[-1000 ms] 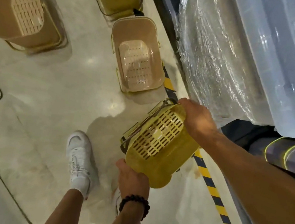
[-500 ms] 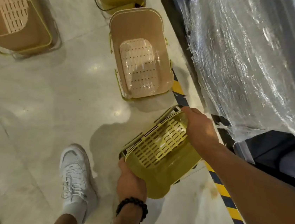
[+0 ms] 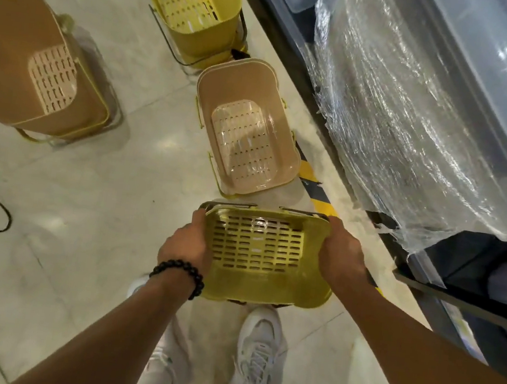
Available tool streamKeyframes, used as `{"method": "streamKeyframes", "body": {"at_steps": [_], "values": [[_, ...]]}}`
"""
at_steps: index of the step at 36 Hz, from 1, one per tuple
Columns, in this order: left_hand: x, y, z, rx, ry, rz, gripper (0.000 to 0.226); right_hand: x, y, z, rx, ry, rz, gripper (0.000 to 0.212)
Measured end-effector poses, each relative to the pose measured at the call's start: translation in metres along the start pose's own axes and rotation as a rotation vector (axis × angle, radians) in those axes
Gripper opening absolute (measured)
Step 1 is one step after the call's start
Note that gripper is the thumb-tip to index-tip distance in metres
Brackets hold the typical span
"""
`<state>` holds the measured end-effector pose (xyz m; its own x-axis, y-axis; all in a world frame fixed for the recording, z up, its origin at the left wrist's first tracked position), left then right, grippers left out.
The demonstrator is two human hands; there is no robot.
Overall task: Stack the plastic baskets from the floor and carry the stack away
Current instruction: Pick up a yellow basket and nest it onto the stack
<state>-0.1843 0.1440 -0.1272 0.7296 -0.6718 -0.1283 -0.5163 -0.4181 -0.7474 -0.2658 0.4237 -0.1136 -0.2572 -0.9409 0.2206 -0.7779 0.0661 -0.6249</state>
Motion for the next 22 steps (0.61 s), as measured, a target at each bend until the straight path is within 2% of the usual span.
{"method": "streamKeyframes", "body": {"at_steps": [3, 5, 8, 14, 19, 22], "values": [[-0.002, -0.010, -0.018, -0.030, 0.027, 0.085, 0.053, 0.025, -0.015, -0.020, -0.034, -0.026, -0.171, 0.055], [-0.009, -0.020, -0.044, -0.101, 0.056, 0.175, 0.063, 0.050, -0.031, -0.042, -0.062, -0.099, -0.304, 0.063], [-0.026, -0.044, -0.101, -0.240, 0.176, 0.328, 0.067, 0.091, -0.057, -0.085, -0.114, -0.283, -0.397, 0.073], [-0.073, -0.125, -0.250, -0.492, 0.337, 0.543, 0.067, 0.168, -0.125, -0.211, -0.276, -0.379, -0.506, 0.074], [-0.101, -0.217, -0.382, -0.594, 0.384, 0.647, 0.066, 0.226, -0.204, -0.342, -0.401, -0.317, -0.593, 0.072], [-0.115, -0.281, -0.459, -0.608, 0.372, 0.670, 0.066, 0.257, -0.254, -0.417, -0.385, -0.290, -0.596, 0.073]]}}
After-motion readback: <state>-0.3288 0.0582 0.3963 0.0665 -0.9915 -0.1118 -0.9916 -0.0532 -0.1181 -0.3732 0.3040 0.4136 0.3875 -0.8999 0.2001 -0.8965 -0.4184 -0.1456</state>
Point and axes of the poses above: each hand's wrist, its own y-axis towards the middle knuckle, its own z-axis out of the palm, x = y × z, the point moved 4 cm from there along y, towards the middle knuckle, and after that the axes turned 6 degrees about -z, right-handed, at the moved point
